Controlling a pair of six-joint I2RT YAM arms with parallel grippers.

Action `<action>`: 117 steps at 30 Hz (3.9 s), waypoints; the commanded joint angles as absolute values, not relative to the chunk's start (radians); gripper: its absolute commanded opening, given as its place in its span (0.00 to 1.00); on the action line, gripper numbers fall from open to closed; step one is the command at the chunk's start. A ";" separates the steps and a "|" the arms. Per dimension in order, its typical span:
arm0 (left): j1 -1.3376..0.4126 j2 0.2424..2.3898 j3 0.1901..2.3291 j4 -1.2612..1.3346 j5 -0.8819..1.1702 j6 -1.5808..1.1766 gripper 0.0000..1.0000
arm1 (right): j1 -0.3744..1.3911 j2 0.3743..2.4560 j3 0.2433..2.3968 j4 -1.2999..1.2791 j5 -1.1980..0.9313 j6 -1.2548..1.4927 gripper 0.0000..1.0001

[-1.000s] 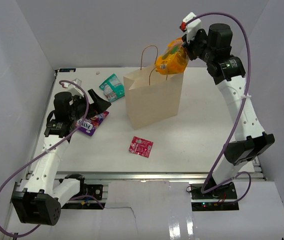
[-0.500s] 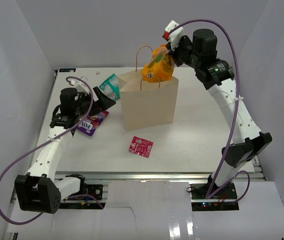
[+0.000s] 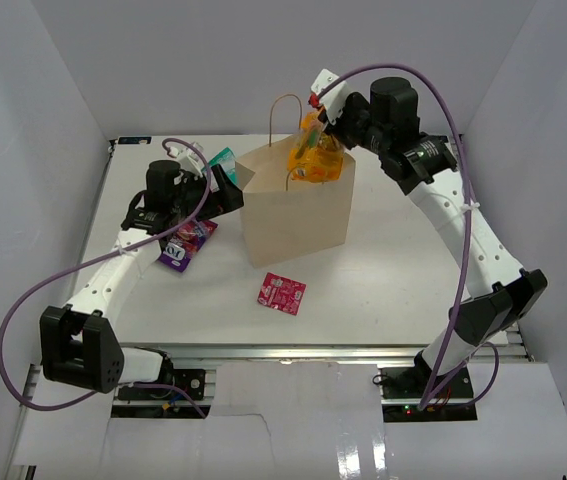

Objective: Place the snacks into the paper bag

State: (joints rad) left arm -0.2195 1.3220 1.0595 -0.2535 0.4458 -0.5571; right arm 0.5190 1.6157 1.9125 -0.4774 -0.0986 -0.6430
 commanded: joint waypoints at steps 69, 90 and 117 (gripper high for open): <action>0.285 1.310 0.634 -0.214 0.330 -0.815 0.86 | 0.529 1.054 0.868 -0.677 -0.733 -0.844 0.90; 0.299 1.529 0.566 0.037 0.380 -0.673 0.45 | 0.425 1.115 0.945 -0.690 -0.802 -0.815 0.88; 0.316 1.210 0.801 -0.025 0.425 -0.825 0.00 | 0.390 1.121 0.962 -0.684 -0.818 -0.813 0.87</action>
State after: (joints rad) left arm 0.3115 1.2396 0.7509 -0.0193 0.3908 -0.7803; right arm 0.3927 1.1156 0.9157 -0.6991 -0.7860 -0.8185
